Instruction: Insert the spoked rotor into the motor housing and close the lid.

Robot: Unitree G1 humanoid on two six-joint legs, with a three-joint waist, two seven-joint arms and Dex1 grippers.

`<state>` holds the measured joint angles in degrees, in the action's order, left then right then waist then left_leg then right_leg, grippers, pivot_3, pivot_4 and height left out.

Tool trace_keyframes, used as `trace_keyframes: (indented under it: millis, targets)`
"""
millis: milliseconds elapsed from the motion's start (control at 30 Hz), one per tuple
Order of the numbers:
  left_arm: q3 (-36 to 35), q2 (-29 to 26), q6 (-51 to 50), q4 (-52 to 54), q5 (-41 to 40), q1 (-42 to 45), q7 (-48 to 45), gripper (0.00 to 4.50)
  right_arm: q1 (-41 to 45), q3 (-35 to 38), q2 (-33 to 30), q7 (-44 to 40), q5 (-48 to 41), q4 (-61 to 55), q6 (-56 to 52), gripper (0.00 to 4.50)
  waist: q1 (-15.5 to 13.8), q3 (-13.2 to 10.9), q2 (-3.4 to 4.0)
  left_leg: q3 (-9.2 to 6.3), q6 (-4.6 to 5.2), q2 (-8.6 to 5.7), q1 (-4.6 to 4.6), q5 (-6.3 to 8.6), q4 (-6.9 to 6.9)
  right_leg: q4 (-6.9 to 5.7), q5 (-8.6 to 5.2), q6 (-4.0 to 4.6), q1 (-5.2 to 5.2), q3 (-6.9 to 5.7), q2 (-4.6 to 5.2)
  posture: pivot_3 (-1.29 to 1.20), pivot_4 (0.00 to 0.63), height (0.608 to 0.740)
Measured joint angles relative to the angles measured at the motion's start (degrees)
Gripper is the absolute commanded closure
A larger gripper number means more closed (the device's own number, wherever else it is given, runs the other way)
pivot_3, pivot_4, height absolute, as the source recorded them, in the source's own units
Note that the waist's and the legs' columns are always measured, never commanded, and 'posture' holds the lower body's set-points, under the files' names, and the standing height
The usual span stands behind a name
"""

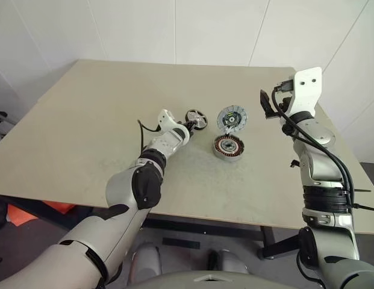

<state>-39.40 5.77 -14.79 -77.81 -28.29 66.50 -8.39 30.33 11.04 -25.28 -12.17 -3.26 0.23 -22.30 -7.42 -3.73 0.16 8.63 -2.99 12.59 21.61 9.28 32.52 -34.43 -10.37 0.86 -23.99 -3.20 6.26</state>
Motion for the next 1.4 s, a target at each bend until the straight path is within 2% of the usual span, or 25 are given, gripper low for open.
trace_keyframes:
  millis: [333,433,600,700,900,1067,1233,1400]
  targets:
    - [1.69,-8.15,-10.23,0.35,-0.03,-0.01,-11.74,4.1,-4.59,-0.28,-2.93,-2.15,0.05,-0.04,-4.4,0.0,0.08,-0.01,0.02,0.0,0.0,0.01,-0.02,0.0,-0.01,-0.01,0.0,0.0,0.0,0.0,0.0,0.0,0.0,0.74]
    - [1.73,-10.44,-14.08,0.57,-0.79,-0.08,-14.74,4.1,-6.46,-1.46,-5.26,-5.97,-0.25,-1.89,-5.86,0.0,0.0,-0.01,0.02,0.0,0.0,0.01,-0.02,0.0,-0.02,-0.01,0.0,0.0,0.0,0.0,0.0,0.0,0.0,0.74]
    - [0.9,-16.01,-21.81,2.36,-3.32,-0.35,-19.28,4.1,-12.66,-5.56,-14.1,-17.86,-0.74,-6.84,-5.64,0.0,-0.23,-0.04,0.05,0.0,0.02,0.02,-0.01,0.02,-0.03,0.01,-0.01,0.0,0.01,0.0,0.0,0.0,0.0,0.74]
    - [0.59,-17.09,-25.58,3.45,-4.54,-0.59,-20.86,4.1,-15.47,-7.81,-18.1,-24.77,-1.6,-10.32,-5.36,0.0,-0.4,-0.04,0.05,0.0,0.04,0.03,-0.05,0.03,-0.01,0.01,-0.02,-0.02,0.05,0.0,0.0,0.0,0.0,0.74]
    - [2.07,-14.59,-38.88,5.71,-6.48,-1.36,-24.01,4.1,-15.27,-10.54,-17.65,-27.53,-1.61,-10.01,-4.44,0.0,-0.55,-0.04,0.05,0.0,0.08,0.0,-0.02,0.05,0.21,-0.07,-0.02,-0.01,0.09,0.01,0.07,0.0,0.0,0.74]
    - [8.88,-7.49,-48.51,11.28,-6.29,-2.67,-26.88,4.1,-14.55,-12.34,-15.75,-26.5,-0.35,-9.31,-3.92,0.0,-0.75,-0.04,0.05,0.0,0.1,-0.01,0.0,0.07,0.23,-0.09,-0.01,0.0,0.09,0.01,0.08,0.0,0.0,0.74]
    - [14.16,-4.14,-49.99,13.32,-5.01,-4.11,-29.03,4.1,-14.91,-12.28,-15.77,-25.03,1.1,-8.49,-3.71,0.0,-0.86,-0.04,0.06,0.0,0.11,0.04,0.0,0.07,0.22,-0.09,-0.01,0.0,0.05,0.01,0.03,0.0,0.0,0.74]
    - [14.34,-2.03,-44.94,11.59,-4.35,-3.43,-27.86,4.1,-16.2,-11.94,-15.8,-23.83,1.93,-8.5,-3.81,0.0,-1.24,-0.04,0.06,0.0,0.14,-0.03,0.01,0.09,0.26,-0.06,-0.01,-0.02,0.09,0.01,0.07,0.0,0.0,0.74]
